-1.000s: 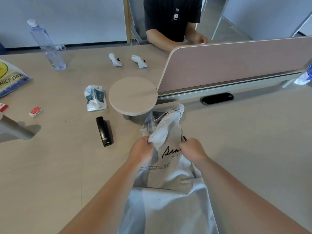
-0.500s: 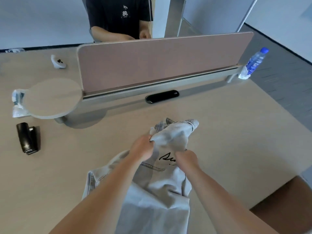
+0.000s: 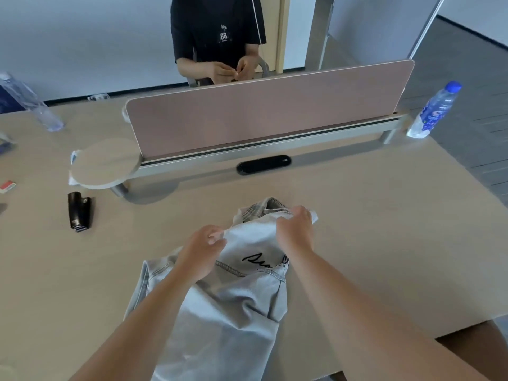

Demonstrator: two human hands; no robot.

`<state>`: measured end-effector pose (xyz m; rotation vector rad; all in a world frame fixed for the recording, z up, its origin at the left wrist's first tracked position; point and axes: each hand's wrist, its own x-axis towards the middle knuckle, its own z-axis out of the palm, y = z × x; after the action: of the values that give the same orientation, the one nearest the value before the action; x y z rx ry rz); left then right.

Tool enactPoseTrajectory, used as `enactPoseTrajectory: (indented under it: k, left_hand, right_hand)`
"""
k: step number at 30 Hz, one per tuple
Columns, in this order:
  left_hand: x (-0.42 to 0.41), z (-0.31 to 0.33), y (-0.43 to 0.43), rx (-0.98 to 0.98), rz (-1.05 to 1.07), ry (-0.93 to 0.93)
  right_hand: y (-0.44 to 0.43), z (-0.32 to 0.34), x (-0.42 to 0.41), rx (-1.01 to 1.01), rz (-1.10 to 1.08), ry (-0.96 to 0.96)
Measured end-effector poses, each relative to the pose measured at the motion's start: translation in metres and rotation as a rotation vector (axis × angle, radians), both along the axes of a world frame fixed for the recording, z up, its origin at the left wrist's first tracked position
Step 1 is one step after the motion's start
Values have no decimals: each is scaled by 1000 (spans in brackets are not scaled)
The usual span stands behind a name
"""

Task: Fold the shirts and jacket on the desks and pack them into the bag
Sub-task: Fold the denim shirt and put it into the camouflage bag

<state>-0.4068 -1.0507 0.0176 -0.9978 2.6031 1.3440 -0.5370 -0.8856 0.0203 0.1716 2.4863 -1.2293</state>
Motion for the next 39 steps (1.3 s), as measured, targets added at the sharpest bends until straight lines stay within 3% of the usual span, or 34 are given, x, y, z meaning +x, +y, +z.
enactPoseTrajectory:
  k: [10,17,24,26,29,33,35,39]
  left_hand:
    - [10,41,2,143,-4,111]
    - [-20,28,14,305,132,103]
    - [-63,-11,34,154,126,-157]
    - [-69,-18,36,108,158,-187]
    - [-73,-16,32,35,190,-232]
    - [-74,-5,16,1,171,-295]
    - [-71,-6,9,-23,190,-323]
    - [-70,-20,2,-158,217,-370]
  right_hand:
    - [-8,35,34,-42,54,101]
    - [15,26,-23,76,372,115]
    - [34,-14,-85,261,730,-99]
    - [30,-22,-98,297,786,-67]
    - [12,-12,-116,291,871,-10]
    - [-21,12,-139,354,1109,-111]
    - [-38,14,-146,432,1211,-92]
    - [-60,-18,-143,582,1196,120]
